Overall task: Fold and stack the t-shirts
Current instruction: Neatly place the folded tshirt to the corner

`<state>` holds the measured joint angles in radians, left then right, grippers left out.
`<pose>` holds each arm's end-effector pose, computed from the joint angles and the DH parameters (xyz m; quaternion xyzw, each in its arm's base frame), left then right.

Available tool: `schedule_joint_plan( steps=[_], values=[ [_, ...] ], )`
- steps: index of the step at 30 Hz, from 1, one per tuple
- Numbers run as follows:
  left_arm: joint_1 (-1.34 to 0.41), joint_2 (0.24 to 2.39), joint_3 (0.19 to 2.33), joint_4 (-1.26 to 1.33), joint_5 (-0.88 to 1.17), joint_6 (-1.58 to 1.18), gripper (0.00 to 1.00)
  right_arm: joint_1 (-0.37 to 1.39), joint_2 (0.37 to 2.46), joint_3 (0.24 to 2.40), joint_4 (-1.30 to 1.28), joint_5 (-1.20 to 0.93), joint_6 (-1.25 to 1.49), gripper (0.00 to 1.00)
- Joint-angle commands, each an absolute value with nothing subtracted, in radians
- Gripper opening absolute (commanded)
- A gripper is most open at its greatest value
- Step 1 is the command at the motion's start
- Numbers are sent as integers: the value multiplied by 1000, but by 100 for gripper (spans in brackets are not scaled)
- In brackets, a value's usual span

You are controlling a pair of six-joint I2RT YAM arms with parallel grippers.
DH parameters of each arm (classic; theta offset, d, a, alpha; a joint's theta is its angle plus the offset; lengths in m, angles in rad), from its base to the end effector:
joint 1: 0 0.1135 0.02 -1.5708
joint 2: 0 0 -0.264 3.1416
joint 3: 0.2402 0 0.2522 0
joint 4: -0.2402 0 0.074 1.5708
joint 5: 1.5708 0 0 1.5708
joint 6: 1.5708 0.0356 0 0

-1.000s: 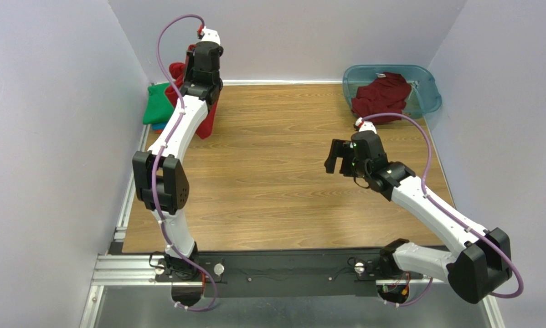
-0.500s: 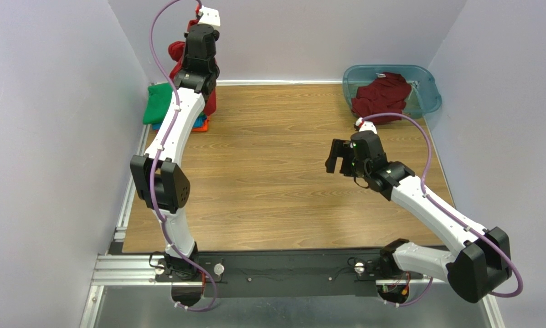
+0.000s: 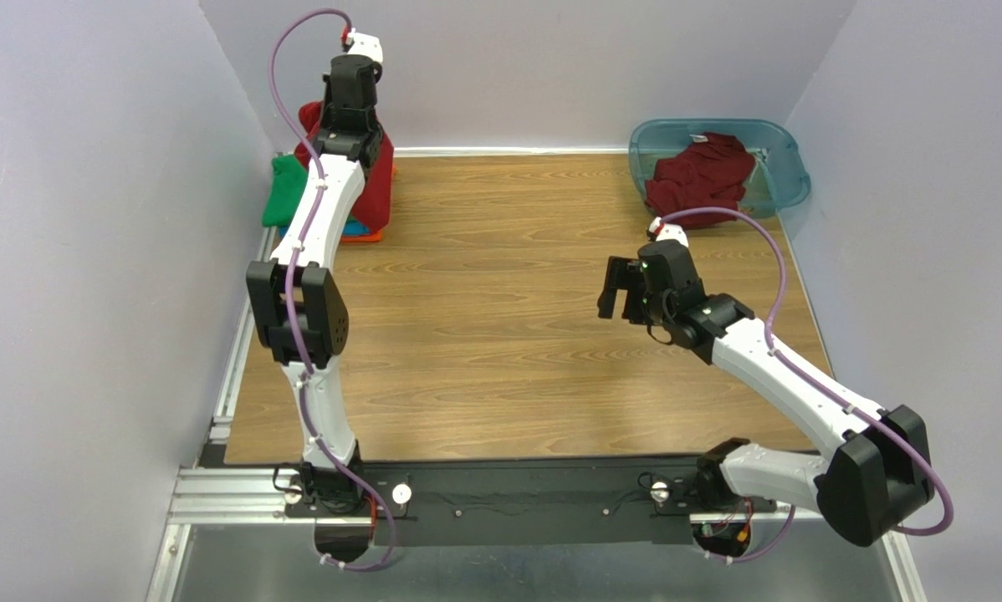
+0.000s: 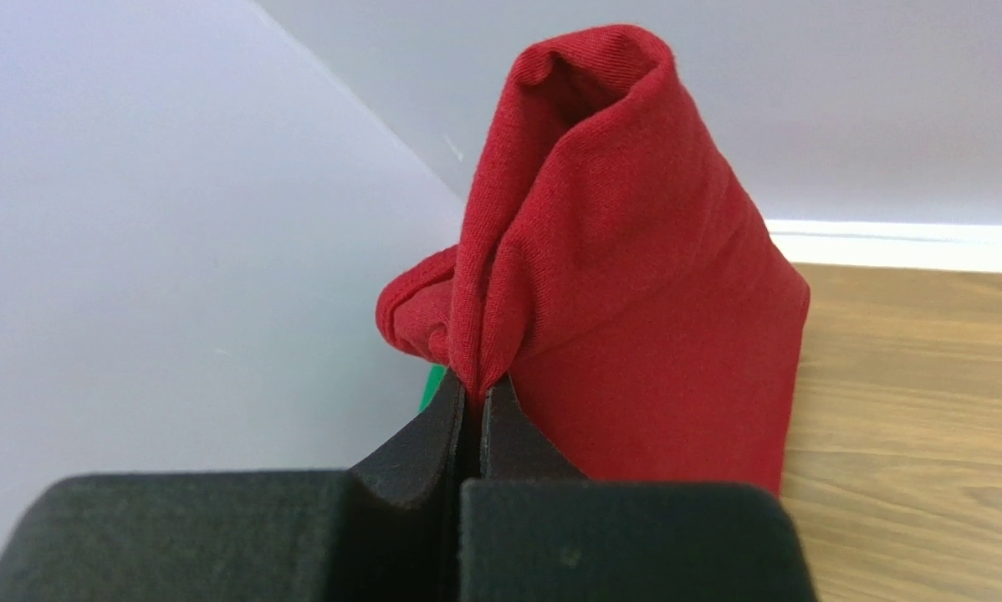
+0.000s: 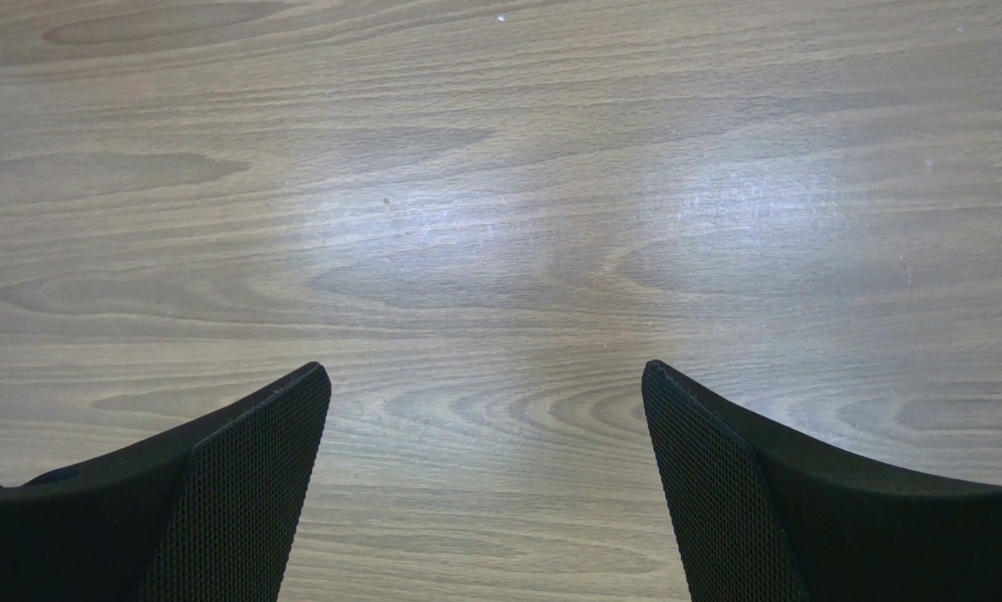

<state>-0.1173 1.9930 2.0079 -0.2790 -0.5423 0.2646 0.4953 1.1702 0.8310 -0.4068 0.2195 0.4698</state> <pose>0.4720 -0.0371 0.3907 -0.0146 0.7820 0.2552 0.5684 0.2218 0.1110 0.2579 0.0323 0.9111 0.0960 0.3995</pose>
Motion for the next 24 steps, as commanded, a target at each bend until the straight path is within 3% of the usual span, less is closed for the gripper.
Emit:
schedule_joint_plan(
  steps=[1,24],
  values=[
    [-55,2054,2057,-258,-532,281,0,492,1193,839,-420,276,460,100],
    [94,2244,2079,-83,-658,342,0,492,1223,861,-422,327,453,100]
  ],
)
